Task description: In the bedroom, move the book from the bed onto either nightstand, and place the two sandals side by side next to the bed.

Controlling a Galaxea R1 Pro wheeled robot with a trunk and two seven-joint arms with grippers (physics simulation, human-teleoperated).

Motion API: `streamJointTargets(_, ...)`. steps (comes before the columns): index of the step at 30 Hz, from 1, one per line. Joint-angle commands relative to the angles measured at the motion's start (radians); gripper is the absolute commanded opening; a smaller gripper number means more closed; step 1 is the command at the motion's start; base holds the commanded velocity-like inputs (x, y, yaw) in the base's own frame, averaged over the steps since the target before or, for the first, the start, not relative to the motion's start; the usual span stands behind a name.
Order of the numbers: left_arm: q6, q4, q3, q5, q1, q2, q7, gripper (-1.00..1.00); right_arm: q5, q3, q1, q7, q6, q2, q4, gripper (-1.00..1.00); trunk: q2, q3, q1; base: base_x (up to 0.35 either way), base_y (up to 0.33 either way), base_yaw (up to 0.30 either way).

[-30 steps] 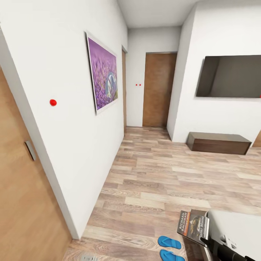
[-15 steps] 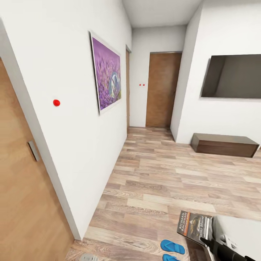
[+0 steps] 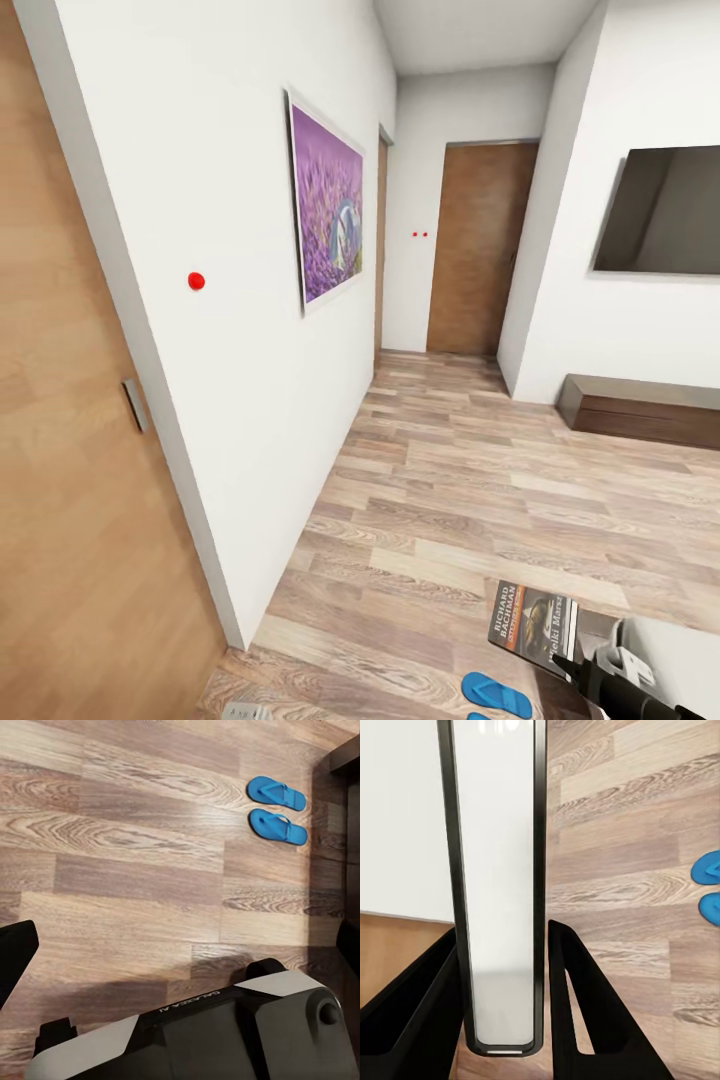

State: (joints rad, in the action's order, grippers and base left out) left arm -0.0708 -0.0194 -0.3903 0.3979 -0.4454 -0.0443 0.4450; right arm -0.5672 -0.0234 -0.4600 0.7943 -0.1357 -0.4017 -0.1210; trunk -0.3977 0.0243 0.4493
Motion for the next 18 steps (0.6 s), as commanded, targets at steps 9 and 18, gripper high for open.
streamJointTargets(9, -0.004, 0.001, -0.009, 0.007, -0.001, 0.000, 0.003, 1.00, -0.006, -0.003, 0.000, 0.007, -0.010, 0.000, 0.000, -1.00, -0.002, -0.001, 0.001, 0.000, 0.000, 0.003)
streamJointTargets(18, -0.004, 0.001, -0.009, 0.007, -0.001, 0.000, 0.003, 1.00, -0.006, -0.003, 0.000, 0.006, -0.010, 0.000, 0.000, -1.00, -0.002, -0.011, 0.001, 0.000, 0.000, 0.000)
